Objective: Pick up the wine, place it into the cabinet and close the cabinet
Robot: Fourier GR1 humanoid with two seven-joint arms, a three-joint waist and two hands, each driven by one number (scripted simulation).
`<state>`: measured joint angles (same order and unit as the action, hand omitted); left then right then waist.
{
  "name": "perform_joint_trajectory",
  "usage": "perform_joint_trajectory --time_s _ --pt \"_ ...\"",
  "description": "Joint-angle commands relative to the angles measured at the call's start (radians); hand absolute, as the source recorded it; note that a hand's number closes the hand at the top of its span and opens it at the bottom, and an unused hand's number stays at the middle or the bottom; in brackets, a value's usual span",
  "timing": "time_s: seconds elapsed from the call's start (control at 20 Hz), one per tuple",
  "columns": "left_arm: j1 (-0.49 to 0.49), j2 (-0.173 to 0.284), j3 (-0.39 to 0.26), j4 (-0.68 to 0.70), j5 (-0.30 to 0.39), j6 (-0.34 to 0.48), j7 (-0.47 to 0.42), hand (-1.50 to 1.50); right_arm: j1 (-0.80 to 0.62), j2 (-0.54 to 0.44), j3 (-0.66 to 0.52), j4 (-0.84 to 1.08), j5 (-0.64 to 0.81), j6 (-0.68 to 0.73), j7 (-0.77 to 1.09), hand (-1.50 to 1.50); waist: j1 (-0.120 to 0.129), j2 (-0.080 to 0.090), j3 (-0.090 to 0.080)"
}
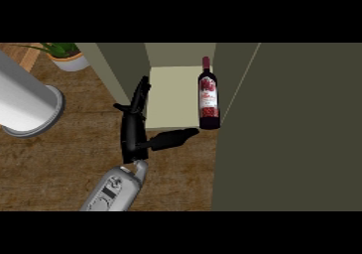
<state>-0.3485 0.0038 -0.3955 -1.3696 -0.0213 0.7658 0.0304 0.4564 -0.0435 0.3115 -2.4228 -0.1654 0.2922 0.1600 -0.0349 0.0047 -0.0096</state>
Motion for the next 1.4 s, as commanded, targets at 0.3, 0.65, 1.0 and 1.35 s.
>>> perform_joint_trajectory --time_s 0.3,0.65,1.0,1.35 --pt "0.143 0.056 -0.09 -0.269 0.055 -0.187 -0.12 -1.5 -0.059 -0.031 -0.078 -0.079 -0.005 -0.061 0.101 -1.5 0.039 -0.007 0.009" --pt "0.337 0.166 -0.029 -0.45 0.113 -0.279 -0.159 -1.5 0.024 -0.06 -0.037 -0.157 0.024 -0.045 0.098 -1.5 0.034 -0.009 0.01" --pt "0.433 0.286 0.052 -0.552 0.308 -0.526 -0.199 -1.5 -0.039 -0.15 -0.04 -0.126 0.004 0.031 0.166 1.5 0.041 -0.006 0.009" --pt "0.521 0.387 0.168 -0.588 0.415 -0.698 -0.246 1.5 0.032 -0.248 -0.058 -0.157 0.014 0.141 0.128 1.5 0.034 -0.007 0.009"
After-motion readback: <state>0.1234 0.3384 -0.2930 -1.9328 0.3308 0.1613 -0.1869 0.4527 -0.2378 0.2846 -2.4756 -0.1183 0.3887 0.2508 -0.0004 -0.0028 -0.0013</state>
